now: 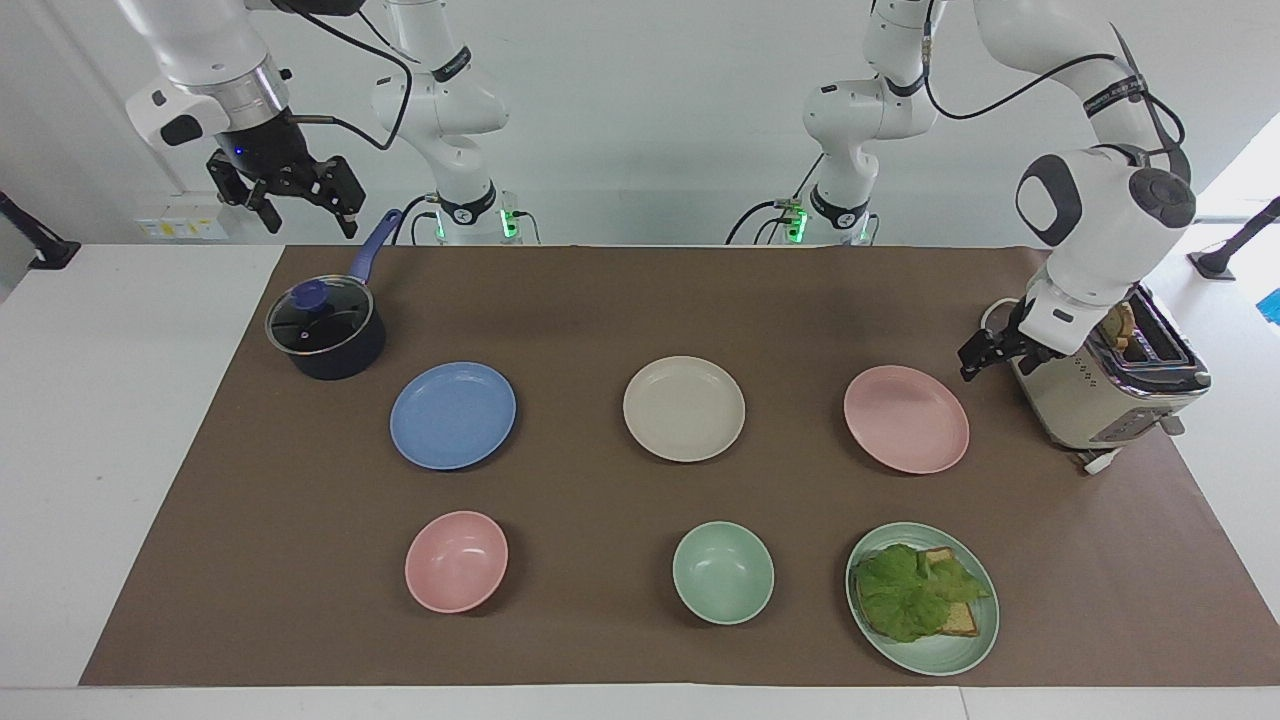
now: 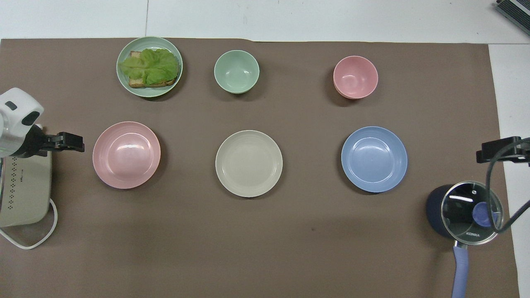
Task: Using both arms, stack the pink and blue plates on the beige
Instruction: 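Move the left gripper toward the rim of the pink plate, then grasp the pink plate rim with the left gripper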
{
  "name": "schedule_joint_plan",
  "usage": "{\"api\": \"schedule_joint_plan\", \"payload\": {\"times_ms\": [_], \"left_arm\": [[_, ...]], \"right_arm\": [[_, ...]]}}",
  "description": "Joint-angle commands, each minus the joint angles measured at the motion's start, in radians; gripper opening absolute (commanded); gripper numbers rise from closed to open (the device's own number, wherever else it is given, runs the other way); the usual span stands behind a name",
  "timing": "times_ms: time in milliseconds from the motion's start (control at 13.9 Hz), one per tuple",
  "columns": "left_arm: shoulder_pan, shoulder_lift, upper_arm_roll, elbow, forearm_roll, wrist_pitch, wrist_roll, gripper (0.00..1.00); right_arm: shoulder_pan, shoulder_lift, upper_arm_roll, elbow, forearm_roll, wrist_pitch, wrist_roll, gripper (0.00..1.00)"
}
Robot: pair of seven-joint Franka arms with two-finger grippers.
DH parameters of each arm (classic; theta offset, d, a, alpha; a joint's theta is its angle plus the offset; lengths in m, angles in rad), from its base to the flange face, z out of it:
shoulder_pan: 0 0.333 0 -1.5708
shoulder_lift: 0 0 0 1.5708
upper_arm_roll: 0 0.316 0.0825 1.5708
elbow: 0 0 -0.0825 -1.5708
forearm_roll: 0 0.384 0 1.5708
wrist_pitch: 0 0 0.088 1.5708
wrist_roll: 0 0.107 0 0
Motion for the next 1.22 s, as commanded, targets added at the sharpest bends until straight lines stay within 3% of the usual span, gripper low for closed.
{"api": "schedule_joint_plan", "payload": {"times_ms": [0, 359, 574, 646, 717, 789, 861, 1004, 1148], "left_arm": [[0.01, 0.058, -0.004, -0.018, 0.014, 0.058, 0.012, 1.0], [0.004, 0.08, -0.005, -0.134, 0.014, 0.194, -0.003, 1.0], [0.004, 0.083, -0.005, -0.136, 0.014, 0.19, -0.005, 1.0], [0.006, 0.082, -0.005, -0.139, 0.014, 0.188, -0.007, 0.93], [0.009, 0.082, -0.005, -0.139, 0.014, 0.188, -0.007, 0.63], [0.009, 0.082, -0.005, -0.139, 0.014, 0.188, -0.007, 0.45], [0.007, 0.083, -0.005, -0.139, 0.014, 0.188, -0.007, 0.38], [0.007, 0.094, -0.005, -0.139, 0.014, 0.191, -0.014, 0.36], [0.007, 0.092, -0.005, -0.139, 0.014, 0.187, -0.014, 0.16]], "right_arm": [[-0.016, -0.006, 0.004, -0.005, 0.013, -0.011, -0.021, 1.0], [-0.016, -0.006, 0.004, -0.005, 0.013, -0.011, -0.021, 1.0], [-0.016, -0.006, 0.004, -0.005, 0.013, -0.011, -0.021, 1.0], [-0.016, -0.006, 0.004, -0.005, 0.013, -0.011, -0.021, 1.0], [-0.016, -0.006, 0.004, -0.005, 0.013, -0.011, -0.021, 1.0], [-0.016, -0.006, 0.004, -0.005, 0.013, -0.011, -0.021, 1.0], [-0.016, -0.006, 0.004, -0.007, 0.013, -0.011, -0.021, 1.0], [-0.016, -0.006, 0.004, -0.007, 0.013, -0.011, -0.019, 1.0], [-0.016, -0.006, 0.004, -0.007, 0.013, -0.011, -0.019, 1.0]]}}
